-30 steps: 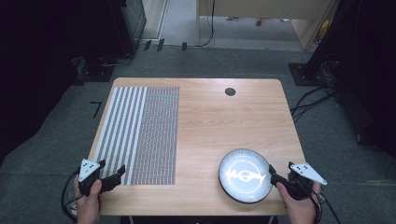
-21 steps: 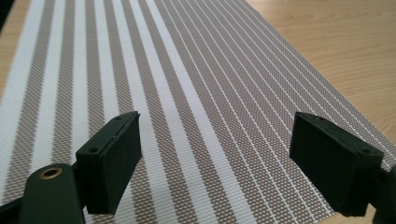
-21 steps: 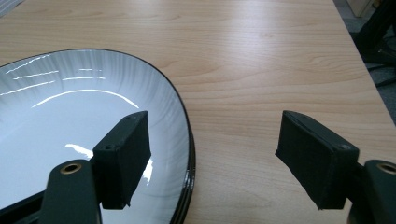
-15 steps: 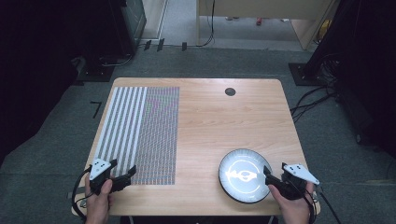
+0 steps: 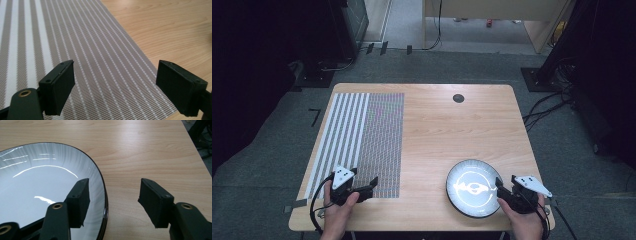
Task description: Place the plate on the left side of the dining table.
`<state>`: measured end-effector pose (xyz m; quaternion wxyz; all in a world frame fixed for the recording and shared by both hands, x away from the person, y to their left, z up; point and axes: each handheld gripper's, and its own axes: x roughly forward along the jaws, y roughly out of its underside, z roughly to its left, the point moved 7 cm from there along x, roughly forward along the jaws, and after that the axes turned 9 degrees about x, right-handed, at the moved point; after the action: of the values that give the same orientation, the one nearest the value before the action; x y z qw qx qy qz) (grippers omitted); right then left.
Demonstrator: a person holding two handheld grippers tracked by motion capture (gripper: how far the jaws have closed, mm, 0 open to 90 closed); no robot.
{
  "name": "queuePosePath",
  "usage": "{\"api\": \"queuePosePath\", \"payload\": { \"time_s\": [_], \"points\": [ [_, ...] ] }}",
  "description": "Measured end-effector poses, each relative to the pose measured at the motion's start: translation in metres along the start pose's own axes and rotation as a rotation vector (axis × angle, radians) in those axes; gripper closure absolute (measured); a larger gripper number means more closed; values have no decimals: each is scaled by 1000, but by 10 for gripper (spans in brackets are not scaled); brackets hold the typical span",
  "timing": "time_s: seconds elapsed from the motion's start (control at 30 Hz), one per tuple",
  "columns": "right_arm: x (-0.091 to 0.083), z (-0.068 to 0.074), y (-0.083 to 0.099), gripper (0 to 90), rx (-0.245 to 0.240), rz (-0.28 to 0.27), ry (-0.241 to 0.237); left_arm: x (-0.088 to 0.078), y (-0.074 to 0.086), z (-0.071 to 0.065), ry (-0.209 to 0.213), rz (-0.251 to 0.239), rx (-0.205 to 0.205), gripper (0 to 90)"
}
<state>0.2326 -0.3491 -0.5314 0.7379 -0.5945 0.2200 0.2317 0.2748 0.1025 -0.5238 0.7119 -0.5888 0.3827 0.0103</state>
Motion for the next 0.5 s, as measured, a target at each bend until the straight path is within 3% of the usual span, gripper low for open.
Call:
{"api": "queuePosePath", "payload": {
  "time_s": [0.2,0.5],
  "points": [
    [-3,-3,-1,510,5,-22,0,8,-10,-18,28,-4,6,153],
    [-5,1,-1,556,5,-21,-32,18,-27,-45,73,-23,24,153]
  ]
}}
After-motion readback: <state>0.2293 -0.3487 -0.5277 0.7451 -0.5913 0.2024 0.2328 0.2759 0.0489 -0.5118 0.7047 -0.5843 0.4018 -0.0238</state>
